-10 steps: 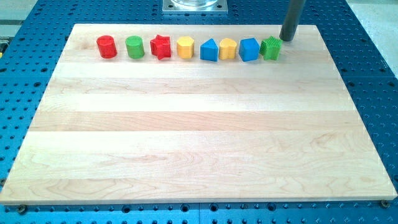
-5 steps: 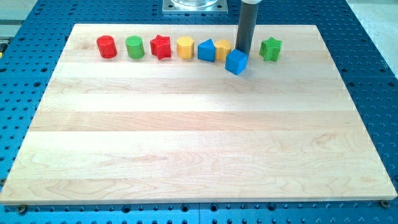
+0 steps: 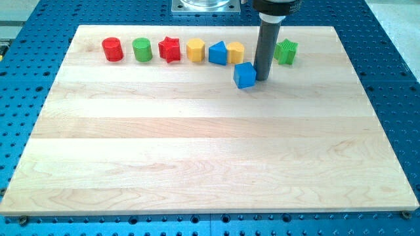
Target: Separate the blue blocks from the group of the blocks
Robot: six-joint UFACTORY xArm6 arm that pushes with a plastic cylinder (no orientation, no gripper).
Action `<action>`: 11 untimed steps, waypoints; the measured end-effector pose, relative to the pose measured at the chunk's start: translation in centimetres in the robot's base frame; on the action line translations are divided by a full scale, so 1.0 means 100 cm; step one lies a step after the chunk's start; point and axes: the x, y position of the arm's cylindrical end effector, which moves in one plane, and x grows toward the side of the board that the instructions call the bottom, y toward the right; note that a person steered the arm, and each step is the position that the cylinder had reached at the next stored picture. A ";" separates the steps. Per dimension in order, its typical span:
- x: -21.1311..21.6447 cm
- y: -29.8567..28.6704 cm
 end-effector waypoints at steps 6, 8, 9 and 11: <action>-0.107 -0.092; -0.024 -0.097; 0.031 -0.098; 0.034 -0.126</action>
